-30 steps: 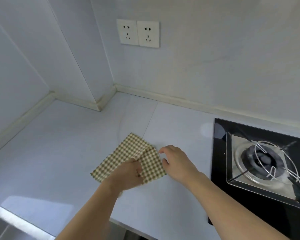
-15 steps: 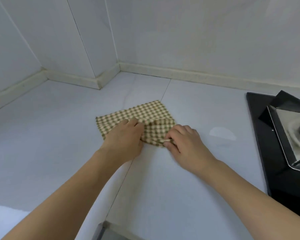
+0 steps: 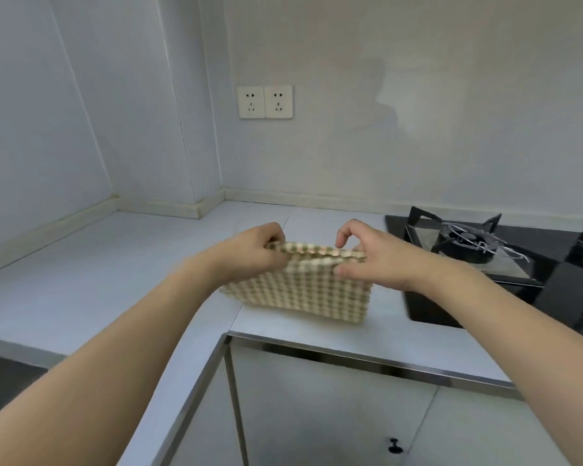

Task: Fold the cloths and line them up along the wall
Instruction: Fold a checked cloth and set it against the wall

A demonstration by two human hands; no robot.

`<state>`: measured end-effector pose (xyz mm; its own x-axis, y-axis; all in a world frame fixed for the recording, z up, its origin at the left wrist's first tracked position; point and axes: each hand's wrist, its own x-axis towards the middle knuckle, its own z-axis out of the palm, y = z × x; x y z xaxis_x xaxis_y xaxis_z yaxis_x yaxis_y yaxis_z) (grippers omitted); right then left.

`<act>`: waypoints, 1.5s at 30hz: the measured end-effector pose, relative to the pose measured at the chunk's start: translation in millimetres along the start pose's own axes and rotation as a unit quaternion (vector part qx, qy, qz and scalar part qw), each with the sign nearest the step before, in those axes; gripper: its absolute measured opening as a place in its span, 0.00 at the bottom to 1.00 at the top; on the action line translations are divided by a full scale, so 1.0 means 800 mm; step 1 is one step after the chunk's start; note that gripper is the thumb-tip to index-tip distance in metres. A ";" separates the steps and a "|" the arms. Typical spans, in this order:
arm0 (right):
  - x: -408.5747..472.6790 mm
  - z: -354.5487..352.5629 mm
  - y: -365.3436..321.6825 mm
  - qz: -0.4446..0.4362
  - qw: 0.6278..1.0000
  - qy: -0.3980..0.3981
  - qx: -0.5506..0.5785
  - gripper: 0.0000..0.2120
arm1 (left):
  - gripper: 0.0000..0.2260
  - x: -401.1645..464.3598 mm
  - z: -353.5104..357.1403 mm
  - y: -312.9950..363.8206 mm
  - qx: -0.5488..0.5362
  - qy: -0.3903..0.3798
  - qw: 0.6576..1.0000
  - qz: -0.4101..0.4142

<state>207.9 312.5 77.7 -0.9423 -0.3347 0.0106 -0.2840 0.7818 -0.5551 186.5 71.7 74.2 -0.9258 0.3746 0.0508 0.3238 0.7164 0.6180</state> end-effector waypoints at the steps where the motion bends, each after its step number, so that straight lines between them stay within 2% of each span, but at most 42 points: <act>1: -0.011 -0.011 -0.005 0.004 1.000 -0.005 0.022 0.10 | 0.09 -0.009 -0.007 0.011 -0.004 -0.017 1.000 0.007; 3: -0.028 -0.028 -0.014 0.026 0.996 -0.025 0.082 0.07 | 0.08 -0.020 -0.017 0.029 -0.020 -0.039 0.999 0.013; 5: -0.039 -0.042 -0.020 0.043 0.989 -0.047 0.132 0.08 | 0.03 -0.023 -0.023 0.039 -0.029 -0.038 0.999 0.018; 7: -0.039 -0.051 -0.019 0.051 0.985 -0.059 0.156 0.08 | 0.06 -0.018 -0.027 0.044 -0.038 -0.027 0.999 0.018; 10: -0.017 -0.056 -0.006 0.062 0.983 -0.036 0.167 0.07 | 0.11 0.004 -0.029 0.038 -0.018 -0.017 1.000 0.008; 13: 0.021 -0.055 0.017 0.064 0.992 0.012 0.111 0.08 | 0.12 0.040 -0.025 0.019 0.010 -0.011 1.000 -0.013; 16: 0.073 -0.045 0.052 0.076 0.996 0.049 -0.021 0.07 | 0.11 0.088 -0.016 -0.008 0.039 0.013 0.999 -0.035; 22: 0.153 -0.012 0.093 0.037 0.982 0.181 -0.046 0.10 | 0.13 0.171 0.007 -0.063 0.073 0.098 0.992 -0.044; 24: 0.163 -0.001 0.099 0.009 0.974 0.207 -0.089 0.12 | 0.16 0.179 0.011 -0.075 0.110 0.124 0.986 -0.015; 27: 0.153 0.027 0.112 -0.031 0.971 0.193 -0.139 0.13 | 0.16 0.164 0.028 -0.100 0.131 0.138 0.981 0.024; 32: 0.101 0.087 0.134 -0.064 0.965 0.153 -0.204 0.14 | 0.15 0.101 0.081 -0.134 0.145 0.101 0.982 0.074; 35: 0.077 0.110 0.145 -0.028 0.972 0.138 -0.188 0.15 | 0.15 0.070 0.109 -0.149 0.144 0.123 0.973 0.131; 39: 0.063 0.124 0.148 0.024 0.975 0.193 -0.104 0.15 | 0.17 0.055 0.111 -0.149 0.162 0.169 0.955 0.183; 42: 0.061 0.123 0.146 0.048 0.969 0.222 -0.101 0.13 | 0.16 0.050 0.111 -0.143 0.183 0.129 0.948 0.228; 45: 0.061 0.123 0.146 0.058 0.960 0.243 -0.126 0.10 | 0.14 0.049 0.112 -0.145 0.160 0.079 0.957 0.230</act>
<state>146.0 335.3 -68.3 -0.9245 0.0001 0.3811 -0.1475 0.9220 -0.3580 130.5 56.1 -65.5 -0.6810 0.6174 0.3937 0.7235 0.6501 0.2320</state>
